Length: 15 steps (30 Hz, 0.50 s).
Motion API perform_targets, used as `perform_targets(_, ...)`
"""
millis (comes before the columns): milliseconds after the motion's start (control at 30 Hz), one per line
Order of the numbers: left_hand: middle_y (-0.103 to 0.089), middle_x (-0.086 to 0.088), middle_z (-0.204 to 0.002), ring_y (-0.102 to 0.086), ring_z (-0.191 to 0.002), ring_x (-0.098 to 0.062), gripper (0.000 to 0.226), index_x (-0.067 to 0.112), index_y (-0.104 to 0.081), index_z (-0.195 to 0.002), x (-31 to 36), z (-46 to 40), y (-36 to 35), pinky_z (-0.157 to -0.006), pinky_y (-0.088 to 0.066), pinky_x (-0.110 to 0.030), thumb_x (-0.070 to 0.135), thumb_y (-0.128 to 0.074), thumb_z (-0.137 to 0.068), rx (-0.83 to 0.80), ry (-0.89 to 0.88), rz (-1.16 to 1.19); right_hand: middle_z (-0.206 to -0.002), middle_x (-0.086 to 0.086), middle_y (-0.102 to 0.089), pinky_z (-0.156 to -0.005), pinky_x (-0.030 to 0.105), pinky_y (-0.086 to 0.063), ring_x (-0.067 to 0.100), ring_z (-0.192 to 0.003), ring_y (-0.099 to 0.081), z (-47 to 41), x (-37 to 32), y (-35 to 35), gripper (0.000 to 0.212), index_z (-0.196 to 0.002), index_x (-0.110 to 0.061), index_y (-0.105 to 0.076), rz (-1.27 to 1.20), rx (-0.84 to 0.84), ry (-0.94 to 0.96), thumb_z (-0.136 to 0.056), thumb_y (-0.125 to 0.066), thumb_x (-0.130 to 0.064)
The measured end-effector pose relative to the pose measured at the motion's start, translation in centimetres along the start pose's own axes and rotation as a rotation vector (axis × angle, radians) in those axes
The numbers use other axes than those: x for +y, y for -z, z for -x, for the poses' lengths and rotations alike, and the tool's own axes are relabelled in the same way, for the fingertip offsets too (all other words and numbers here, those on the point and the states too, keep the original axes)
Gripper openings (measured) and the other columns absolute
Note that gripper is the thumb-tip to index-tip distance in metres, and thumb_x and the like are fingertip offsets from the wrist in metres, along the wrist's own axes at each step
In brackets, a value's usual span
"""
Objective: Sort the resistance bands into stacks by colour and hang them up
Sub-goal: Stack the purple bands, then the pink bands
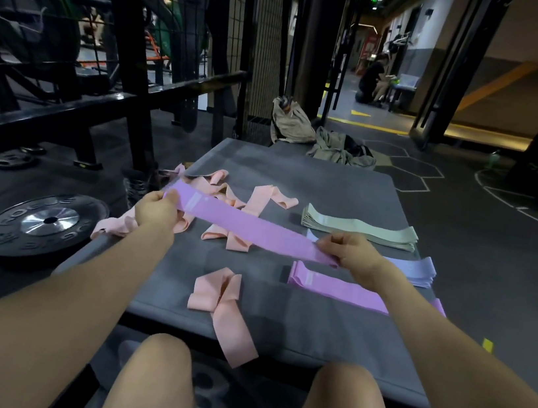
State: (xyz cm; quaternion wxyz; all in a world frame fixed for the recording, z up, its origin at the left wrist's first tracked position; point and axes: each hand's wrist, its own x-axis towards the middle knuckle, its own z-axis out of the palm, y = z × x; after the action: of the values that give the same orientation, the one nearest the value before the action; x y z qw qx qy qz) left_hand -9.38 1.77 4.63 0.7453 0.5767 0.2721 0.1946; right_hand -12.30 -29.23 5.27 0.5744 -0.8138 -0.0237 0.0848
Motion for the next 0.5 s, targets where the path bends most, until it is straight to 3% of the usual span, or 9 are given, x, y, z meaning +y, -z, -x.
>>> perform_targets(67, -0.058, -0.001, -0.060, -0.054, -0.062, -0.020, 0.010, 0.010, -0.058, -0.084, -0.5, 0.2, -0.4, -0.068, -0.050, -0.032, 0.011, -0.051, -0.092, -0.030, 0.023, 0.000, -0.059, 0.000, -0.052, -0.059, 0.022, -0.035, 0.012, -0.057, -0.041, 0.0, 0.4, 0.1, 0.027, -0.065, -0.012, -0.060, 0.199, 0.036, 0.030, -0.091, -0.057, -0.010)
perform_targets(167, -0.059, -0.004, -0.079, -0.056, -0.065, -0.015, 0.011, 0.009, -0.056, -0.104, -1.0, 0.3, -0.6, -0.065, -0.051, -0.029, 0.010, -0.048, -0.096, -0.071, 0.066, 0.042, -0.077, 0.006, -0.062, -0.057, 0.019, -0.041, 0.011, -0.059, -0.048, -0.1, 1.0, 0.4, 0.015, -0.093, -0.003, -0.068, 0.286, 0.078, 0.029, -0.092, -0.054, -0.008)
perform_targets(233, -0.059, -0.006, -0.087, -0.056, -0.070, -0.015, 0.010, 0.007, -0.057, -0.095, -1.4, 0.4, -0.6, -0.068, -0.051, -0.027, 0.009, -0.047, -0.096, -0.099, 0.071, 0.052, -0.083, 0.007, -0.064, -0.056, 0.020, -0.042, 0.011, -0.059, -0.049, 0.0, 1.5, 0.7, 0.017, -0.100, -0.004, -0.068, 0.371, 0.103, 0.034, -0.091, -0.053, -0.007)
perform_targets(333, -0.058, -0.003, -0.082, -0.055, -0.076, -0.015, 0.023, 0.011, -0.055, -0.077, -1.5, 1.1, -0.6, -0.064, -0.050, -0.024, 0.008, -0.045, -0.098, -0.147, 0.049, 0.019, -0.085, 0.017, -0.067, -0.063, 0.024, -0.038, 0.015, -0.061, -0.044, 0.0, 1.9, 0.8, 0.022, -0.093, 0.000, -0.071, 0.582, 0.113, 0.026, -0.091, -0.055, -0.016)
perform_targets(400, -0.058, -0.002, -0.080, -0.056, -0.074, -0.013, 0.021, 0.011, -0.055, -0.080, -1.6, 1.4, -0.8, -0.058, -0.052, -0.022, 0.009, -0.045, -0.098, -0.159, 0.037, 0.000, -0.088, 0.027, -0.064, -0.062, 0.026, -0.035, 0.018, -0.066, -0.040, -0.1, 2.1, 0.7, 0.025, -0.092, 0.007, -0.069, 0.634, 0.122, 0.023, -0.090, -0.056, -0.014)
perform_targets(500, -0.060, -0.001, -0.084, -0.057, -0.071, -0.010, 0.015, 0.011, -0.056, -0.090, -1.7, 1.7, -0.8, -0.057, -0.053, -0.018, 0.012, -0.043, -0.099, -0.172, 0.019, -0.047, -0.088, 0.015, -0.055, -0.066, 0.021, -0.034, 0.021, -0.071, -0.045, 0.0, 2.2, 0.4, 0.016, -0.091, 0.004, -0.068, 0.694, 0.150, 0.090, -0.086, -0.061, -0.010)
